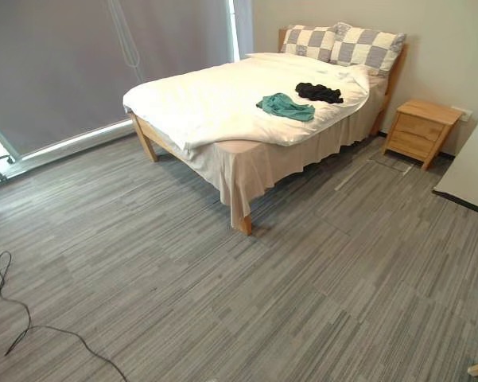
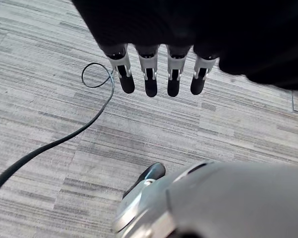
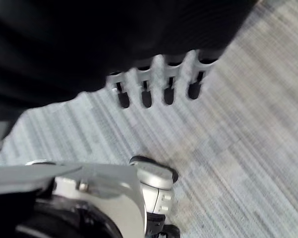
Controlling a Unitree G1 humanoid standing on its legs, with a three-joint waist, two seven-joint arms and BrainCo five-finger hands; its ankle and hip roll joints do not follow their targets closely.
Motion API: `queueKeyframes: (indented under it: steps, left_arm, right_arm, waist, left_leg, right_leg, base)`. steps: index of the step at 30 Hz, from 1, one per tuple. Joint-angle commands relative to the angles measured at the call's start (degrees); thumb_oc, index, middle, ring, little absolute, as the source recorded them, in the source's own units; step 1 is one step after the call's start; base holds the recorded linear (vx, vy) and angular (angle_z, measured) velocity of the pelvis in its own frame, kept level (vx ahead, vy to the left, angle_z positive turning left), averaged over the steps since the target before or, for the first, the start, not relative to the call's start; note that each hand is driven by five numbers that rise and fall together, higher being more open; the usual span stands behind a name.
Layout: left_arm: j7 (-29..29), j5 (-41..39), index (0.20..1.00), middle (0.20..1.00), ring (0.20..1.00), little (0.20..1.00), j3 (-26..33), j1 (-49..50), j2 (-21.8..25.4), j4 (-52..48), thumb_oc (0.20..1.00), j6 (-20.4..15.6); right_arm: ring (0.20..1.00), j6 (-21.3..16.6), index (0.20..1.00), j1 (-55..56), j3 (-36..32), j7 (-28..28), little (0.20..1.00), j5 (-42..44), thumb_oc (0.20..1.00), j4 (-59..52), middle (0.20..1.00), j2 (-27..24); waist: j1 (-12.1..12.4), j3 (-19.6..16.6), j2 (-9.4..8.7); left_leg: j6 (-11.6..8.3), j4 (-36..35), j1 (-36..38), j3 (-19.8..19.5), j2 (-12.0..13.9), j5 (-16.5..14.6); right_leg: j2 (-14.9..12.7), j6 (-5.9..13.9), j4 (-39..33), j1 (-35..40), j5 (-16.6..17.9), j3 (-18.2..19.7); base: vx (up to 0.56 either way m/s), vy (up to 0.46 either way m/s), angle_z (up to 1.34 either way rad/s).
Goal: Tidy up the quilt and then pick up the clothes from the bed and put them into the laundry hamper.
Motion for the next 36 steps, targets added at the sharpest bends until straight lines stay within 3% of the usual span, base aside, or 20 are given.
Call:
queueKeyframes:
  steps: [1,5,6,7,10,13,14,16,19,21,24,26,27,28,29,31,32,34,35,36]
  left_arm:
    - [0.1,1.4,1.0,1.0,1.0,1.0,0.1,-6.4,-4.3,0.3,1.0,-2.6]
    - [-0.4,1.5,1.0,1.0,1.0,1.0,-0.1,-6.6,-3.7,-0.1,1.0,-2.5]
    - [-0.4,1.3,1.0,1.0,1.0,1.0,0.0,-6.9,-3.5,-0.2,1.0,-2.3]
    - [-0.5,1.1,1.0,1.0,1.0,1.0,0.3,-8.0,-2.9,-0.5,1.0,-2.1]
    - [-0.4,1.0,1.0,1.0,1.0,1.0,0.6,-8.5,-2.4,-0.8,1.0,-2.0]
    - [-0.4,0.9,1.0,1.0,1.0,1.0,0.9,-8.3,-2.6,-0.5,1.0,-1.9]
    - [-0.4,0.8,1.0,1.0,1.0,1.0,1.2,-7.9,-2.3,-0.1,1.0,-2.1]
    - [-0.1,0.6,1.0,1.0,1.0,1.0,1.5,-7.5,-2.4,0.3,1.0,-2.2]
    - [-0.1,2.1,1.0,1.0,1.0,1.0,1.5,-7.7,-3.1,1.3,1.0,-2.5]
    - [-0.5,3.2,1.0,1.0,1.0,1.0,0.9,-8.0,-3.5,1.8,1.0,-2.6]
    - [0.0,3.2,1.0,1.0,1.0,1.0,1.0,-7.8,-4.6,2.2,1.0,-2.2]
    - [0.7,0.0,1.0,1.0,1.0,1.0,2.8,-8.3,-4.4,1.3,1.0,-1.8]
    - [0.7,0.0,1.0,1.0,1.0,1.0,2.8,-8.3,-4.4,1.3,1.0,-1.8]
    - [2.1,-4.6,1.0,1.0,1.0,1.0,5.5,-9.0,-3.2,-1.3,1.0,-2.1]
    - [3.1,-6.5,1.0,1.0,1.0,1.0,6.8,-9.5,-2.8,-2.3,1.0,-2.1]
    - [3.7,-7.9,1.0,1.0,1.0,1.0,8.0,-10.2,-2.8,-2.4,1.0,-2.5]
    - [4.0,-9.1,1.0,1.0,1.0,1.0,8.6,-11.2,-2.8,-2.7,1.0,-2.8]
    - [3.9,-9.1,1.0,1.0,1.0,1.0,8.5,-11.2,-2.7,-2.6,1.0,-2.9]
    - [3.9,-7.8,1.0,1.0,1.0,1.0,8.3,-11.1,-2.3,-2.4,1.0,-2.8]
    - [3.9,-7.8,1.0,1.0,1.0,1.0,8.3,-11.1,-2.3,-2.4,1.0,-2.8]
  right_arm:
    - [1.0,-1.3,1.0,-7.3,1.9,0.1,1.0,1.2,1.0,0.9,1.0,2.7]
    - [1.0,-1.0,1.0,-7.9,1.9,0.3,1.0,1.2,1.0,0.5,1.0,2.5]
    - [1.0,-1.0,1.0,-8.5,1.8,0.4,1.0,1.4,1.0,0.3,1.0,2.4]
    - [1.0,-1.0,1.0,-9.9,1.4,0.6,1.0,1.7,1.0,-0.2,1.0,2.3]
    - [1.0,-0.9,1.0,-10.3,0.0,0.8,1.0,2.7,1.0,-1.1,1.0,1.9]
    - [1.0,-0.9,1.0,-10.1,-1.7,0.5,1.0,3.9,1.0,-1.4,1.0,1.6]
    - [1.0,-1.3,1.0,-9.1,-2.8,-0.6,1.0,4.3,1.0,-1.7,1.0,1.2]
    - [1.0,-1.5,1.0,-8.5,-3.6,-1.2,1.0,5.0,1.0,-2.0,1.0,1.1]
    - [1.0,-1.5,1.0,-7.1,-4.8,-1.1,1.0,5.6,1.0,-1.7,1.0,1.1]
    - [1.0,-1.2,1.0,-5.8,-5.2,-0.8,1.0,5.0,1.0,-0.6,1.0,0.7]
    - [1.0,-0.8,1.0,-5.2,-4.9,-0.5,1.0,2.9,1.0,1.6,1.0,-0.8]
    - [1.0,-0.5,1.0,-4.9,-3.9,-1.0,1.0,1.1,1.0,2.7,1.0,-1.5]
    - [1.0,-0.5,1.0,-4.9,-3.9,-1.0,1.0,1.1,1.0,2.7,1.0,-1.5]
    - [1.0,-0.6,1.0,-5.3,-3.2,-1.8,1.0,0.7,1.0,1.1,1.0,-2.1]
    - [1.0,-0.7,1.0,-6.3,-2.3,-2.3,1.0,0.4,1.0,0.3,1.0,-2.4]
    - [1.0,-0.5,1.0,-7.5,-1.6,-2.2,1.0,-0.2,1.0,-0.2,1.0,-2.5]
    - [1.0,-0.5,1.0,-9.4,1.2,-2.3,1.0,-2.5,1.0,-1.7,1.0,-2.7]
    - [1.0,-0.7,1.0,-9.9,2.8,-2.2,1.0,-4.2,1.0,-2.8,1.0,-2.9]
    - [1.0,-1.2,1.0,-10.4,5.4,-2.3,1.0,-6.6,1.0,-5.0,1.0,-3.4]
    - [1.0,-1.2,1.0,-10.4,5.4,-2.3,1.0,-6.6,1.0,-5.0,1.0,-3.4]
  waist:
    - [-1.1,3.9,-2.17]
    - [-1.0,4.0,-2.47]
    - [-0.9,4.4,-2.52]
    - [-0.6,5.3,-2.5]
    - [-1.6,6.8,-1.82]
    - [-2.6,7.5,-0.8]
    - [-4.3,7.7,-0.9]
    - [-6.0,8.1,-1.36]
    - [-9.7,8.8,0.19]
    - [-10.8,8.3,0.52]
    - [-11.9,7.8,1.92]
    - [-10.7,7.3,2.15]
    - [-10.8,7.2,2.1]
    - [-8.1,8.6,-0.83]
    - [-6.3,9.7,-2.15]
    - [-4.9,10.1,-3.27]
    - [-1.5,10.2,-4.47]
    - [-0.2,9.7,-4.55]
    - [1.8,8.8,-3.9]
    - [1.8,8.9,-3.96]
  left_leg:
    - [-3.25,-5.2,7.0,-0.8,-0.3,0.7]
    - [-2.77,-5.0,7.2,-0.7,-0.5,0.2]
    - [-2.42,-4.8,7.0,-0.7,-0.5,0.0]
    - [-1.59,-3.6,6.0,-0.4,-0.5,-0.6]
    - [-0.4,-2.4,6.6,-0.2,-0.8,-2.1]
    - [-0.35,-2.8,8.5,-0.4,0.0,-2.7]
    - [-1.38,-4.5,11.5,-1.1,-0.5,-4.2]
    - [-2.64,-5.2,13.9,-1.8,-0.9,-5.8]
    - [-4.71,-5.2,17.7,-2.7,1.3,-9.6]
    - [-5.21,-5.2,19.8,-3.4,1.3,-11.7]
    - [-6.62,1.7,20.8,-4.5,3.7,-6.6]
    - [-9.14,18.1,14.6,-5.6,5.6,4.4]
    - [-9.13,18.1,14.5,-5.7,5.5,4.4]
    - [-9.67,37.2,5.5,-7.4,4.4,10.9]
    - [-8.76,42.7,2.9,-6.5,4.2,9.6]
    - [-8.18,43.6,0.7,-5.3,4.0,8.6]
    - [-7.58,40.8,-5.4,-1.8,3.6,5.4]
    - [-7.46,37.1,-7.7,-0.6,3.8,5.2]
    - [-6.23,20.9,-10.3,2.6,4.1,5.4]
    - [-6.22,20.8,-10.1,2.7,4.1,5.5]
  right_leg:
    - [-5.9,8.76,-14.0,13.5,4.8,0.5]
    - [-5.9,8.71,-11.9,12.8,4.0,0.9]
    - [-5.9,8.72,-9.7,11.5,3.6,1.0]
    - [-5.8,10.2,-1.8,6.9,2.9,0.9]
    - [-7.8,14.79,12.7,-1.6,9.1,0.5]
    - [-8.4,15.21,18.5,-6.4,11.0,0.4]
    - [-9.3,13.5,11.2,-9.4,9.7,-0.8]
    - [-10.5,12.64,0.0,-10.1,10.4,-1.6]
    - [-11.2,14.01,-12.4,-13.8,15.4,-1.3]
    - [-11.4,14.14,-12.8,-14.8,16.0,-0.7]
    - [-9.3,11.46,-9.7,-13.0,17.6,-2.3]
    - [-7.4,8.28,-9.4,-8.8,16.3,-3.5]
    - [-7.5,8.29,-9.4,-8.9,16.3,-3.5]
    - [-8.0,5.55,-11.0,-3.3,14.8,-4.5]
    - [-7.7,4.44,-12.6,0.2,13.8,-4.0]
    - [-7.9,4.34,-13.4,2.4,12.7,-3.6]
    - [-7.6,4.72,-14.5,7.0,9.7,-2.6]
    - [-7.5,5.16,-14.5,8.8,8.3,-2.0]
    - [-6.6,6.34,-14.5,12.5,4.9,-1.4]
    - [-6.7,6.36,-14.5,12.6,4.9,-1.4]
  base:
    - [0.02,0.005,-0.08]
    - [0.03,0.009,-0.04]
    - [-0.05,0.002,0.05]
    - [-0.04,0.017,0.03]
    - [0.06,0.047,-0.23]
    - [0.28,-0.005,-0.09]
    - [0.5,-0.113,-0.09]
    - [0.56,-0.152,-0.12]
    - [0.5,-0.135,0.23]
    - [0.53,-0.151,0.39]
    - [0.5,-0.195,0.09]
    - [0.45,-0.296,0.03]
    - [0.42,-0.431,-0.04]
    - [0.42,-0.402,-0.15]
    - [0.61,-0.472,-0.05]
    - [0.47,-0.168,-0.13]
    - [0.6,-0.069,-0.14]
    - [0.62,0.004,-0.29]
    - [0.44,0.068,-0.64]
    - [0.87,0.153,-0.23]
